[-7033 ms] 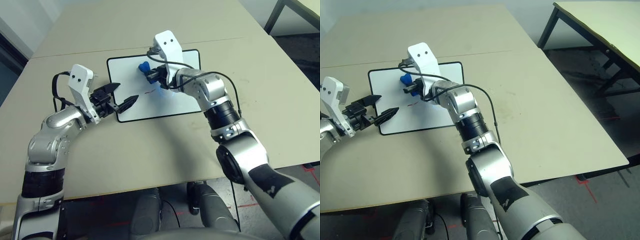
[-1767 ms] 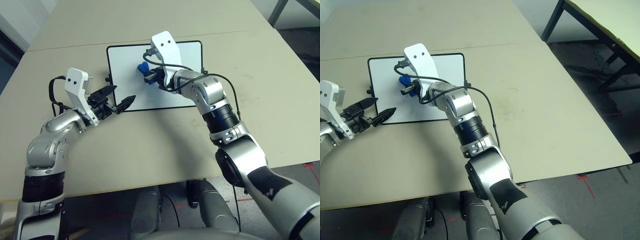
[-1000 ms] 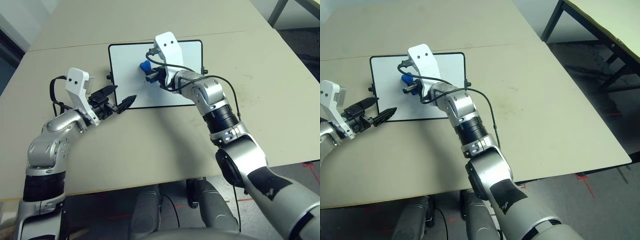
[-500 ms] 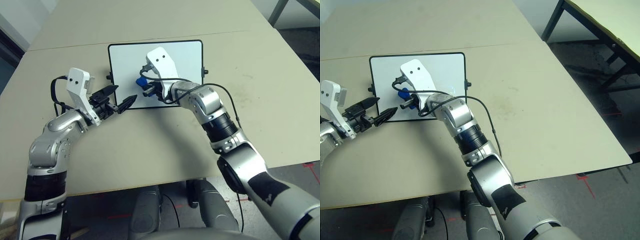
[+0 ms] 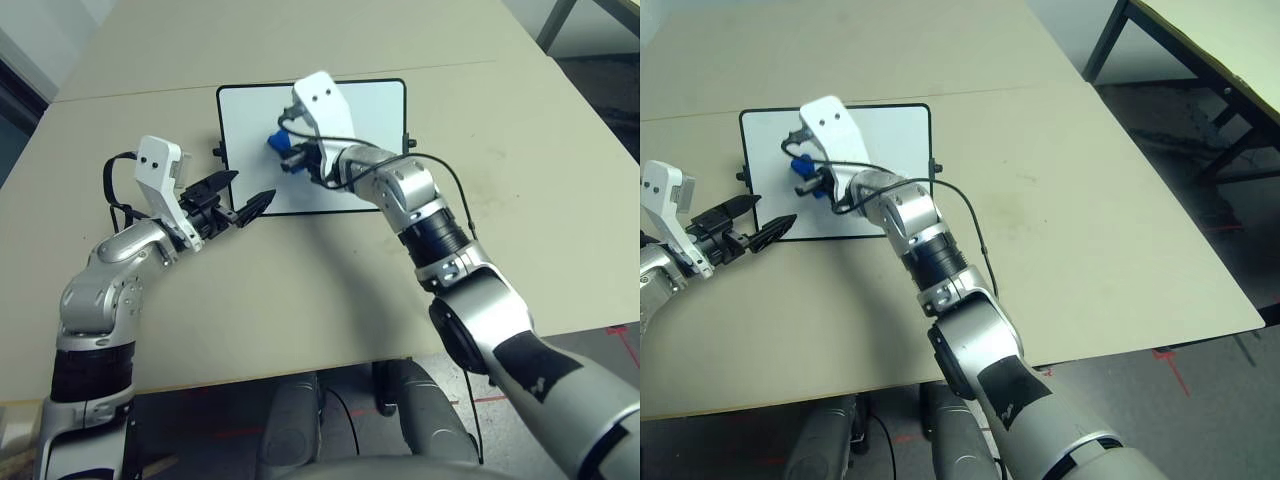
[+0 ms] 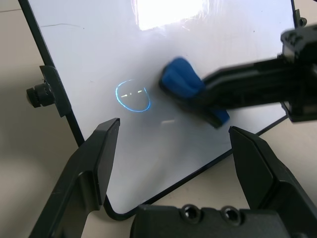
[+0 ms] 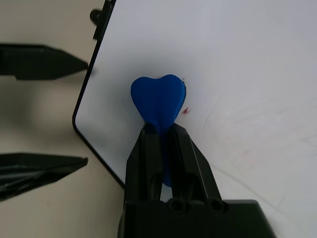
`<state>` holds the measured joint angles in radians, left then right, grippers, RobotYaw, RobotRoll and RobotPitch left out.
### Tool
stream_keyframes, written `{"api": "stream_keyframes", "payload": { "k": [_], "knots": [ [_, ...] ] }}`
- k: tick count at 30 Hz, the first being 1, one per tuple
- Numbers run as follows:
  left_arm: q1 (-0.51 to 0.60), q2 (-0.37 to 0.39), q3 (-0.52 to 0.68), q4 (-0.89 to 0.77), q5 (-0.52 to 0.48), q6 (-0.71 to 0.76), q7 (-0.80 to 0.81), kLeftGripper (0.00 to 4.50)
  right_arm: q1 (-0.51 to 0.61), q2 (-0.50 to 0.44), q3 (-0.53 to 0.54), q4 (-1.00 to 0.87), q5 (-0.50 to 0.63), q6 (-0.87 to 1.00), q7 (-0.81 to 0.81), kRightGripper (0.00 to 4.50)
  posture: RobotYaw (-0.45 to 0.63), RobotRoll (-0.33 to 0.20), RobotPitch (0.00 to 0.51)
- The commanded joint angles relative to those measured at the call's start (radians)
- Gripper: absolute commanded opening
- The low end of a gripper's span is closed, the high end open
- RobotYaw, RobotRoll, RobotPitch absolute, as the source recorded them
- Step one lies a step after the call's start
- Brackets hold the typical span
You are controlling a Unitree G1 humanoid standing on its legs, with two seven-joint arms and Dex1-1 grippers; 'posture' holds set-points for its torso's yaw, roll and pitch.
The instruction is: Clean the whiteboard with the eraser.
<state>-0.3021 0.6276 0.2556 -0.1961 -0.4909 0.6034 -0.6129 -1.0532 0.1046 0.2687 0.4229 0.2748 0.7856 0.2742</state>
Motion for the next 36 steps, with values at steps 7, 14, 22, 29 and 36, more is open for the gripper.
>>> {"api": "stream_keyframes", "payload": {
  "k": [7, 14, 22, 29, 36],
  "knots": [
    [0.018, -0.007, -0.014, -0.008, 0.004, -0.003, 0.0, 4.5, -0.035, 0.095, -0.093, 0.103, -0.003, -0.127, -0.066, 0.09, 0.22, 0.0, 0.238],
    [0.014, -0.008, -0.015, -0.003, 0.006, -0.004, -0.003, 4.5, -0.021, 0.108, -0.08, 0.115, -0.007, -0.12, -0.05, 0.08, 0.22, 0.0, 0.242],
    [0.012, -0.006, -0.014, 0.0, 0.005, 0.001, -0.005, 4.5, 0.078, 0.107, 0.028, 0.002, 0.002, 0.018, -0.003, 0.07, 0.22, 0.0, 0.245],
    [-0.02, -0.01, 0.013, 0.021, 0.022, -0.055, 0.014, 4.5, -0.086, 0.092, -0.156, 0.041, 0.041, -0.125, -0.099, 0.07, 0.23, 0.0, 0.243],
    [-0.127, -0.028, 0.07, 0.125, 0.06, -0.218, 0.075, 4.5, -0.239, -0.012, -0.33, 0.025, 0.066, -0.156, -0.149, 0.07, 0.21, 0.0, 0.223]
  ]
}}
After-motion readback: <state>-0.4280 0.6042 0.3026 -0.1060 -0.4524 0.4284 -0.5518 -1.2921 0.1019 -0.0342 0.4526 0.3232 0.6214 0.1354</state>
